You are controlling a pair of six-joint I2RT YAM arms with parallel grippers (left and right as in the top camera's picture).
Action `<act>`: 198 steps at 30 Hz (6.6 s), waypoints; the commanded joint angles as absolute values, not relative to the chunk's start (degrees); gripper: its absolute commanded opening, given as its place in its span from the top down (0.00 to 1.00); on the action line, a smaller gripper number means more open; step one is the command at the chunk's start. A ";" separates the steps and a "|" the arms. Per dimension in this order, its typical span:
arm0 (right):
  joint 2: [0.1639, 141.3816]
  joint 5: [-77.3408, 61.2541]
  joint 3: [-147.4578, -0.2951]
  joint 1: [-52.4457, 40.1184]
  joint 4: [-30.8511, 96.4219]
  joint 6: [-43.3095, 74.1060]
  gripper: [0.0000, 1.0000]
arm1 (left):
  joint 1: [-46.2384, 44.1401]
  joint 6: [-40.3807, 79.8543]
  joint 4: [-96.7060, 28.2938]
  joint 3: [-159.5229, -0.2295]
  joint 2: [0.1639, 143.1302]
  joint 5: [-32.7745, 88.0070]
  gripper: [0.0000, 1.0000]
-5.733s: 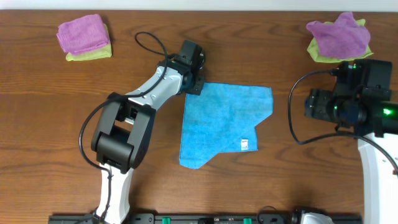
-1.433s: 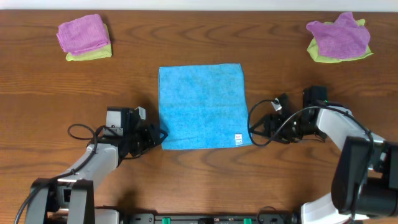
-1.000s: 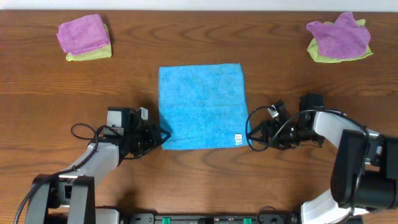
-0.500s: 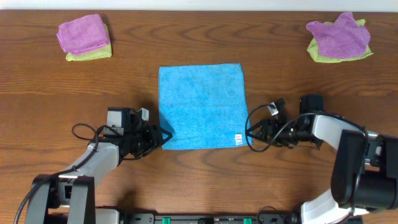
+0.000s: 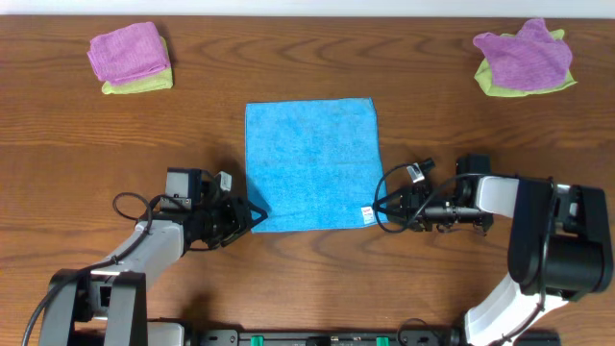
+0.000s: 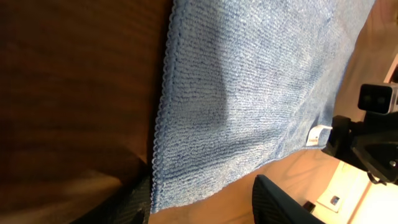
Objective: Fold the cloth
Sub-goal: 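Pinch the bottom corners of the blue cloth with both grippers, then lift the bottom edge and fold it up over the top edge, then release the folded edge and raise both grippers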
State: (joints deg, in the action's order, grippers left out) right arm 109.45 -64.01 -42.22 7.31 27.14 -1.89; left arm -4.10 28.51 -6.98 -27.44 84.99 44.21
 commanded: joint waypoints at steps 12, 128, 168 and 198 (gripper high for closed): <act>111.66 -54.46 -41.15 7.42 28.03 -1.26 0.71 | -3.77 30.50 -4.27 -26.06 86.15 44.58 0.67; 126.34 -38.33 -93.27 0.32 44.58 18.15 0.99 | 1.85 14.90 -20.51 -89.43 127.42 42.50 0.94; 126.76 -23.77 -92.88 -2.74 44.53 17.08 0.42 | 1.89 12.43 -25.52 -89.49 127.39 33.95 0.47; 124.62 -8.73 -109.93 -9.85 57.01 10.15 0.51 | -15.70 -1.21 -43.57 -107.20 129.40 2.37 0.94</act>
State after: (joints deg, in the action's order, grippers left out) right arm 125.40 -11.53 -109.56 -9.52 57.12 11.57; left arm -16.56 0.05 -43.35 -108.20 126.39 6.35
